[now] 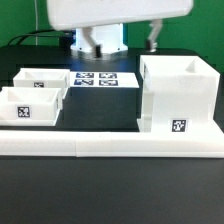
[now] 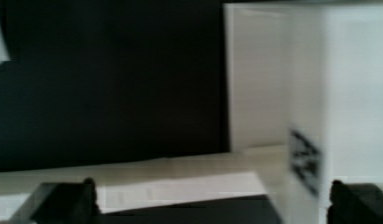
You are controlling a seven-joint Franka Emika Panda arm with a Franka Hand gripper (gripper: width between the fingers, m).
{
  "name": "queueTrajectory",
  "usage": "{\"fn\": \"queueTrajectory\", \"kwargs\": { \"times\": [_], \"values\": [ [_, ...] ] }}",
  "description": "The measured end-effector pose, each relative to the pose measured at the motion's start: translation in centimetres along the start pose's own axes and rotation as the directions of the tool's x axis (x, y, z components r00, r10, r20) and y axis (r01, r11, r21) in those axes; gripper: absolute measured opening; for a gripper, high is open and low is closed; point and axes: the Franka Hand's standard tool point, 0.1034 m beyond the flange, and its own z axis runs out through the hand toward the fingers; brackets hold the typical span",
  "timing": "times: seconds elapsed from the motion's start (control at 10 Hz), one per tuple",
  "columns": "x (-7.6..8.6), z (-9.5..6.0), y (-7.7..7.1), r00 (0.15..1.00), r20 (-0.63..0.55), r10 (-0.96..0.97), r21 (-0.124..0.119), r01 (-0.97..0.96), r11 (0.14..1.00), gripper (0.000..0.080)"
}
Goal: Assemble drawer
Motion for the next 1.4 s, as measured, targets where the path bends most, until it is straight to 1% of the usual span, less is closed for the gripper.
{"fn": "queueTrajectory", "kwargs": {
  "times": [0.1, 0.2, 0.3, 0.6, 0.7, 0.8, 1.0, 1.1, 1.2, 1.3, 1.4],
  "values": [
    [-0.4, 0.3, 1.9, 1.0, -0.008, 0.005, -0.017, -0.006, 1.0, 0.0649],
    [-0.7, 0.6, 3.3, 1.0, -0.006, -0.006, -0.022, 0.006, 1.0, 0.0649],
    [-0.7, 0.7, 4.2, 1.0, -0.008, -0.008, -0.008, 0.008, 1.0, 0.0649],
    [-0.8, 0.8, 4.1, 1.0, -0.006, 0.002, -0.01, -0.002, 1.0, 0.0649],
    [-1.1, 1.1, 4.5, 1.0, 0.0, 0.009, -0.008, -0.009, 1.0, 0.0649],
    [-2.4, 1.9, 5.8, 1.0, 0.013, 0.022, -0.015, -0.021, 1.0, 0.0649],
    [-5.3, 3.8, 7.9, 0.999, 0.029, 0.033, -0.034, -0.032, 0.999, 0.0649],
    [-6.5, 5.0, 9.1, 0.998, 0.04, 0.043, -0.042, -0.042, 0.998, 0.0649],
    [-7.1, 5.8, 10.0, 0.998, 0.041, 0.045, -0.054, -0.043, 0.998, 0.0649],
    [-7.2, 6.4, 10.5, 0.998, 0.037, 0.047, -0.065, -0.044, 0.997, 0.0649],
    [-7.2, 7.0, 10.7, 0.998, 0.032, 0.045, -0.075, -0.043, 0.996, 0.0649]
  ]
}}
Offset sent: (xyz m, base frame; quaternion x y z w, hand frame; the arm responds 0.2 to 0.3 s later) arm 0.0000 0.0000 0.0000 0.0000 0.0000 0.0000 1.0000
